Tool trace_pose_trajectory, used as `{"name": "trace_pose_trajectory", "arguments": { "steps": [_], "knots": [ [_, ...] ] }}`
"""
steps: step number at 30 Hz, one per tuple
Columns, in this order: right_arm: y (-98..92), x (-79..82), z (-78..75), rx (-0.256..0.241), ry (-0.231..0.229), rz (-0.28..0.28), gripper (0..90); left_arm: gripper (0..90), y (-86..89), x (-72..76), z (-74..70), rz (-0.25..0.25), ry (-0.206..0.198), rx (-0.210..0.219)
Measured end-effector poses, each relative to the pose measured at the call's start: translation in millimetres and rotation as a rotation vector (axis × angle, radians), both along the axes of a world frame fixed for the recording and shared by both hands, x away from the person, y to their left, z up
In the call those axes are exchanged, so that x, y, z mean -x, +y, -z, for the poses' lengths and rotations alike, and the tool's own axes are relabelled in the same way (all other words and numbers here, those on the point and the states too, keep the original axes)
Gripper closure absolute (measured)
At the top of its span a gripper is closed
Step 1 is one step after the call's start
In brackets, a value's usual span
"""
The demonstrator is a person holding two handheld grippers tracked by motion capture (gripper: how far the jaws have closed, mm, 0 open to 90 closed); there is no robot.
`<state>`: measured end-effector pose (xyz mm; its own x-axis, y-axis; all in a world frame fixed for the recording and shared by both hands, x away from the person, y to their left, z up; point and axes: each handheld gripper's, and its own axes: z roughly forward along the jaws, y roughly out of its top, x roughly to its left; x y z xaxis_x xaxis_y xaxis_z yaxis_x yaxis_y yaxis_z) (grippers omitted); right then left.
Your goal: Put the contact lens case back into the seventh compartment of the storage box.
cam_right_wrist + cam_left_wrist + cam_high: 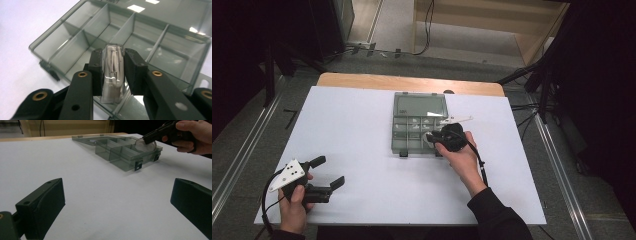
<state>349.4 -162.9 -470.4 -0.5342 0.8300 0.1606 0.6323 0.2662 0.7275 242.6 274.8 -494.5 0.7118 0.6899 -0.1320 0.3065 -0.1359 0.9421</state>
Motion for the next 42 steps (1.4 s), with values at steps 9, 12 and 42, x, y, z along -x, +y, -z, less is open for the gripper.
{"name": "trace_pose_trajectory", "arguments": {
  "steps": [9,12,42],
  "knots": [
    [3.8,1.4,4.0,0.032,0.000,-0.001,67.6,0.0,0.2,0.0,-0.1,0.000,0.001,-0.001],
    [1.8,0.9,5.3,-0.008,0.020,-0.027,62.2,0.0,0.1,-0.1,0.1,0.001,0.000,0.000],
    [-8.0,13.9,2.7,-0.056,-0.061,-0.076,87.9,0.0,-0.5,0.0,0.3,0.002,0.000,-0.001]
  ]
}}
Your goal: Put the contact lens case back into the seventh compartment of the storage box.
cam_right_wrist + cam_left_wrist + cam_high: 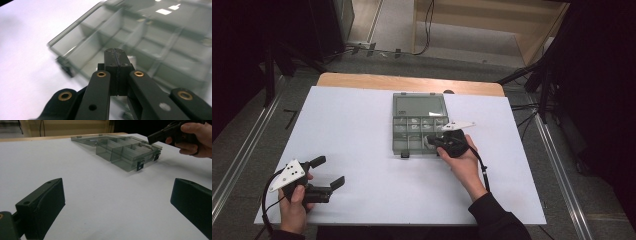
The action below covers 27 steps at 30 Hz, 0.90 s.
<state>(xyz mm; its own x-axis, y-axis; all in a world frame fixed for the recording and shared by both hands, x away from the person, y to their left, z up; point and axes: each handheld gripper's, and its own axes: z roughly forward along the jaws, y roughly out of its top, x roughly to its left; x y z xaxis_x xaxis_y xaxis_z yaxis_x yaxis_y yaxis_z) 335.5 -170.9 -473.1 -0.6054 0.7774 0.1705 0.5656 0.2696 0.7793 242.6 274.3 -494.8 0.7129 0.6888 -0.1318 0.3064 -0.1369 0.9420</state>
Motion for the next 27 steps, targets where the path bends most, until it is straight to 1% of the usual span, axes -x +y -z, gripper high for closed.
{"name": "trace_pose_trajectory", "arguments": {
  "steps": [2,3,4,5,6,9,10,11,13,17,21,24,26,27],
  "knots": [
    [-10.2,-1.1,-1.5,-0.006,0.002,0.039,87.9,0.0,0.2,0.0,-0.1,0.001,-0.001,-0.001],
    [-19.7,-2.4,2.6,-0.002,0.026,0.071,88.0,0.0,0.2,0.2,-0.3,-0.001,0.000,-0.003],
    [-23.2,-2.6,6.1,-0.005,0.039,0.082,88.0,0.0,0.2,0.1,-0.4,-0.001,-0.001,-0.003],
    [-23.2,-2.6,6.1,-0.005,0.039,0.082,88.0,0.0,0.0,0.1,-0.5,-0.002,-0.001,-0.003],
    [-25.7,-2.4,9.8,0.000,0.049,0.088,88.0,0.0,-0.3,-0.1,-0.6,0.000,-0.004,-0.004],
    [-27.7,0.5,17.5,0.005,0.065,0.086,88.0,0.0,-1.3,-0.6,-1.5,-0.002,-0.005,-0.012],
    [-27.4,2.0,19.7,-0.002,0.068,0.084,87.9,0.0,-2.0,-0.7,-1.8,-0.005,-0.003,-0.005],
    [-27.4,2.0,19.7,-0.002,0.068,0.084,87.9,0.0,-2.6,-1.1,-2.3,-0.003,-0.006,-0.005],
    [-26.0,2.8,21.0,-0.009,0.067,0.079,88.0,0.0,-6.0,-2.4,-3.8,-0.002,-0.016,-0.022],
    [-25.7,3.6,21.1,-0.016,0.065,0.078,88.0,0.0,-9.0,-3.2,-6.3,0.002,-0.022,-0.029],
    [-25.3,5.1,22.1,-0.022,0.065,0.076,88.0,0.0,-12.6,-4.9,-9.4,0.003,-0.025,-0.021],
    [-22.9,7.4,22.0,-0.029,0.066,0.062,88.0,0.0,-15.3,-6.1,-11.5,0.009,-0.025,-0.019],
    [-21.4,8.8,22.1,-0.035,0.064,0.053,87.9,0.0,-18.9,-6.7,-13.8,0.006,-0.031,-0.033],
    [-20.6,9.6,22.0,-0.034,0.061,0.053,87.9,0.0,-21.6,-6.7,-15.2,-0.001,-0.034,-0.047]
  ]
}}
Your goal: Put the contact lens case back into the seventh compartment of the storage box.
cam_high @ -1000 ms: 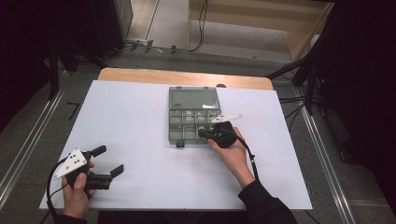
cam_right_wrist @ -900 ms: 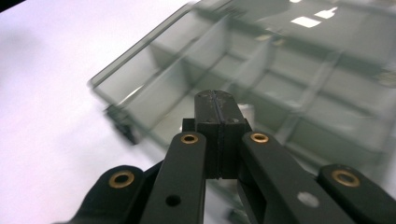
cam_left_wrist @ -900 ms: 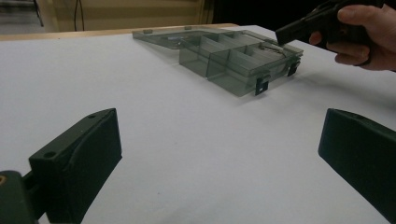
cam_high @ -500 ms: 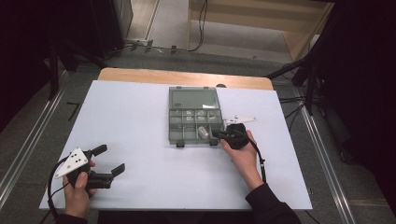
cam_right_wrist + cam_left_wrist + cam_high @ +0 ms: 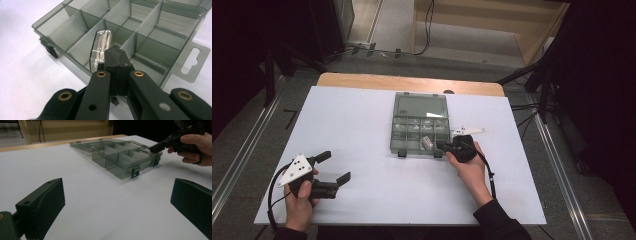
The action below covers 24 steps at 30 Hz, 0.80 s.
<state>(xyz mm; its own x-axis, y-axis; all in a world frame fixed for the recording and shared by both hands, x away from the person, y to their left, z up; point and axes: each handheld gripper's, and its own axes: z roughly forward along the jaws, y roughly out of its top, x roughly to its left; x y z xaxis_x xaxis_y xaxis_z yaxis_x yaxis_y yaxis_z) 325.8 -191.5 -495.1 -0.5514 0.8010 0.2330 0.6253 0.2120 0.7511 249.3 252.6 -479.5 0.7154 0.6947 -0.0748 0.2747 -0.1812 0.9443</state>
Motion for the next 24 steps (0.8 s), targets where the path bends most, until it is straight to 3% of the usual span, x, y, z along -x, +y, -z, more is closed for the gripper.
{"name": "trace_pose_trajectory", "arguments": {
  "steps": [4,6,7,8,9,12,13,15,16,17,21,22,24],
  "knots": [
    [1.0,1.8,0.8,-0.017,0.001,-0.017,87.7,0.0,-9.7,-2.2,-3.9,0.003,-0.004,-0.017],
    [-0.4,2.9,-0.4,-0.022,-0.012,-0.021,81.3,0.0,-13.8,-3.7,-5.5,0.015,-0.001,-0.017],
    [-2.1,3.4,-1.4,-0.040,-0.021,-0.024,77.6,0.0,-15.9,-4.5,-6.3,0.019,-0.004,-0.016],
    [-6.2,5.9,-4.3,-0.052,-0.050,-0.017,67.8,0.0,-18.0,-5.1,-7.3,0.021,-0.004,-0.014],
    [-6.2,5.9,-4.3,-0.052,-0.050,-0.017,67.8,0.0,-19.7,-6.2,-8.5,0.026,-0.004,-0.012],
    [-13.7,9.3,-6.9,-0.072,-0.094,-0.003,49.3,0.0,-25.6,-10.2,-11.5,0.038,0.000,-0.004],
    [-18.4,10.7,-7.5,-0.086,-0.109,-0.007,39.3,0.0,-30.3,-13.4,-13.2,0.048,-0.002,-0.005],
    [-20.2,11.4,-7.9,-0.089,-0.111,-0.006,34.4,0.0,-32.7,-15.0,-14.2,0.052,-0.004,-0.012],
    [-23.6,12.4,-8.2,-0.092,-0.124,-0.005,20.8,0.0,-35.3,-16.7,-15.0,0.056,-0.006,-0.015],
    [-25.1,12.7,-8.4,-0.092,-0.128,-0.004,14.4,0.0,-37.9,-18.3,-15.9,0.059,-0.007,-0.018],
    [-29.0,13.2,-9.0,-0.098,-0.133,0.004,6.0,0.0,-47.0,-25.0,-19.4,0.067,-0.009,-0.022],
    [-31.4,13.7,-9.7,-0.098,-0.146,0.011,0.0,0.0,-49.1,-26.4,-20.2,0.071,-0.012,-0.024],
    [-33.0,14.3,-10.3,-0.112,-0.151,0.010,0.0,0.0,-52.6,-29.0,-21.9,0.077,-0.015,-0.028]
  ]
}}
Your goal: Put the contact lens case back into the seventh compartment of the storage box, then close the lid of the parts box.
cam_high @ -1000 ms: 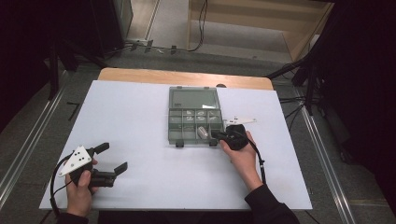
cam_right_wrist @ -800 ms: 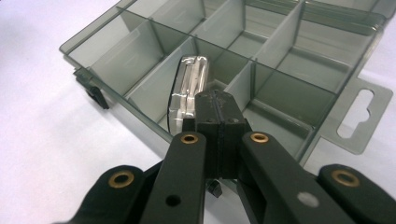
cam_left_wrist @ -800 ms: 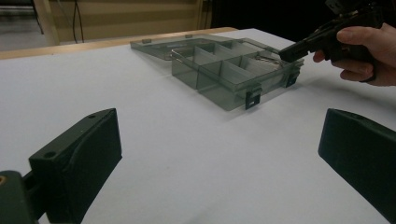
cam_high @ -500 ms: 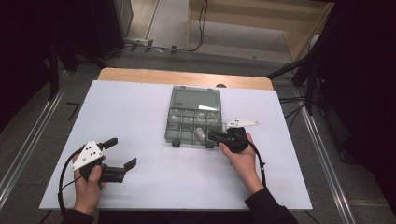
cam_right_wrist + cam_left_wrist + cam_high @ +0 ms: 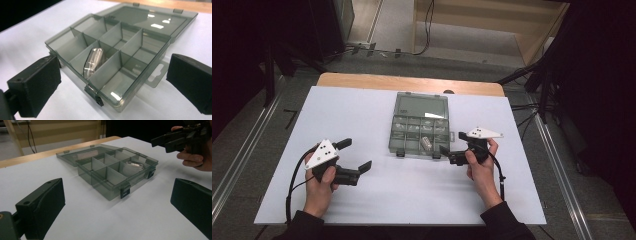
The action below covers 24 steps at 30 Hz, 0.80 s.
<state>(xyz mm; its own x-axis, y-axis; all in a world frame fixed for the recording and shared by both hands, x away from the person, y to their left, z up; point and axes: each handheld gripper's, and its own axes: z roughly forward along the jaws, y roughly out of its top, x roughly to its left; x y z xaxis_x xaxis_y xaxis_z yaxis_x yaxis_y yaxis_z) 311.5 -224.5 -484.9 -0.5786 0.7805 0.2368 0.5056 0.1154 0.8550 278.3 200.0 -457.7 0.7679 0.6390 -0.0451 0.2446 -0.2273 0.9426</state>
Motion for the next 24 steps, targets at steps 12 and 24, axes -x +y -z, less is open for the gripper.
{"name": "trace_pose_trajectory", "arguments": {
  "steps": [12,24],
  "knots": [
    [-5.2,-0.6,0.9,-0.018,0.010,0.006,0.0,0.0,-13.7,-14.9,-2.5,0.025,0.004,0.017],
    [-7.5,-3.0,0.8,-0.021,0.020,0.026,0.0,0.0,-28.9,-32.4,-1.1,0.069,0.035,0.026]
  ]
}}
